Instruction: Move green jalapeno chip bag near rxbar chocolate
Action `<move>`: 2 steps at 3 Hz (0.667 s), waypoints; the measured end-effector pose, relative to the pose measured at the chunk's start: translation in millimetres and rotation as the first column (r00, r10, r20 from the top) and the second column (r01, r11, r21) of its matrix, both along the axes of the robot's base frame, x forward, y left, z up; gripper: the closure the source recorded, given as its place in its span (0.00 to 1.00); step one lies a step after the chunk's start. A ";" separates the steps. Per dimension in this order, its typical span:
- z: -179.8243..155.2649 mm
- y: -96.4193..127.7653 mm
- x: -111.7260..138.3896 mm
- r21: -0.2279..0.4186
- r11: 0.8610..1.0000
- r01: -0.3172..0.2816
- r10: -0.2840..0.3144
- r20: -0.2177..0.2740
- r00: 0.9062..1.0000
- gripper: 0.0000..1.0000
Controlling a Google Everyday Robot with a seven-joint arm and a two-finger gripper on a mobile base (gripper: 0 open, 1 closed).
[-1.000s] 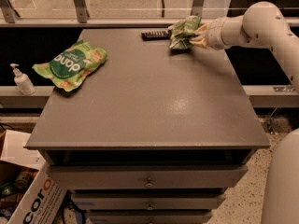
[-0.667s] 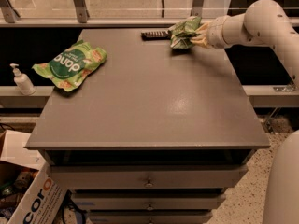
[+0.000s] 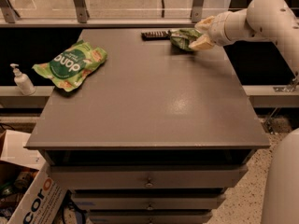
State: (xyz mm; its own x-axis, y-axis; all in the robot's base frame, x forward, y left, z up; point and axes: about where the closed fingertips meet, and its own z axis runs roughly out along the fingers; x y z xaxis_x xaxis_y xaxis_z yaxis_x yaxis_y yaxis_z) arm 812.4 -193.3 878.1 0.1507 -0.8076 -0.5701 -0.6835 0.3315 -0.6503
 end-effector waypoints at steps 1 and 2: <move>-0.3 -5.9 -2.5 -0.014 1.000 0.012 -0.012 -0.016 1.000 0.00; 2.3 -13.3 -6.3 -0.017 1.000 0.023 -0.024 -0.026 0.999 0.00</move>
Offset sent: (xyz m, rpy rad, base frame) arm -0.0127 -0.0286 0.0116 -0.0214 0.0296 -0.0466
